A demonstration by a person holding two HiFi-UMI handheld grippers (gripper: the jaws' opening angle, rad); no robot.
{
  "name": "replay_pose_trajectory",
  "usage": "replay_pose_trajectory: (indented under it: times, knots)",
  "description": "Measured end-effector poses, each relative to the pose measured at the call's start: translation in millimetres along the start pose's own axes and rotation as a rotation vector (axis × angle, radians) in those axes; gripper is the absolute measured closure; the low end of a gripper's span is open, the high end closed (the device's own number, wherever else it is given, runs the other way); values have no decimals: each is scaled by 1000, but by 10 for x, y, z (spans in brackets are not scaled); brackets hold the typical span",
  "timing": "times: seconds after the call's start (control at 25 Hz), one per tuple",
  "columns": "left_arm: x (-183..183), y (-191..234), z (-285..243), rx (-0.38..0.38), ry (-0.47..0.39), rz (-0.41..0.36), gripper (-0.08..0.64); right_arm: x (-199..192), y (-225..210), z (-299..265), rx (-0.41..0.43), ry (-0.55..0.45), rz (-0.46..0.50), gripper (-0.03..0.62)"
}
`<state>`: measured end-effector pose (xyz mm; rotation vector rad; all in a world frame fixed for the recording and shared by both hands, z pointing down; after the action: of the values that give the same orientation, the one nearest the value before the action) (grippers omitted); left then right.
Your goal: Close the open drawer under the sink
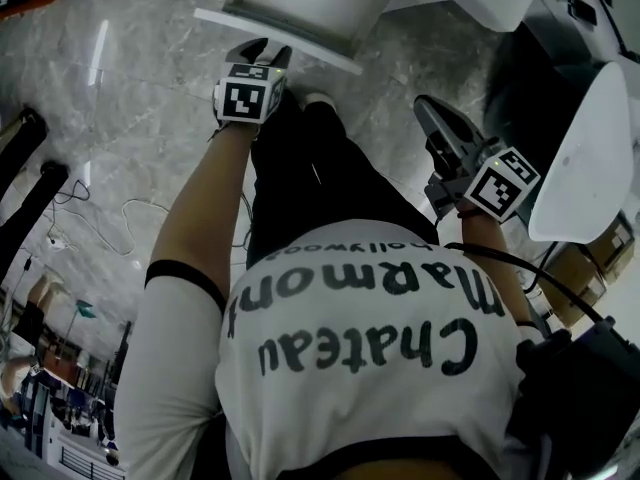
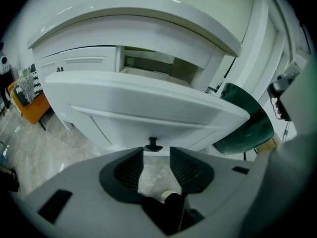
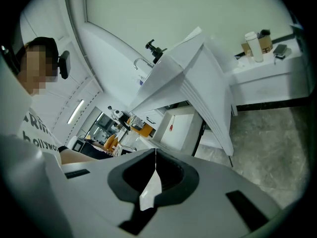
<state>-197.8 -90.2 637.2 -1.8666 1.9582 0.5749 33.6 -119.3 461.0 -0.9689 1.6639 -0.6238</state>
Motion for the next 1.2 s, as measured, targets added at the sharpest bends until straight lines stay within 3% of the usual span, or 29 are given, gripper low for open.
replay_pose_trajectory:
  times: [0.44, 1.2]
  knots:
    - [53, 19, -90, -14, 16, -37, 403, -27, 109, 24, -33, -12, 25, 580]
    - [251, 18, -270, -32, 86, -75, 425, 60, 86, 202, -135, -179, -46, 580]
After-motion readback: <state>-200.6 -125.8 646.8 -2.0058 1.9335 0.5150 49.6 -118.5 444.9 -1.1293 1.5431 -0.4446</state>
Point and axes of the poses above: the fingertips, and each gripper's own axes: z backward along the fingers, y to its left, x out of its top, the point moved 2 cm from there along z, backward along the fingers, and after that the axes turned 13 degrees about x, right-handed, at the moved point
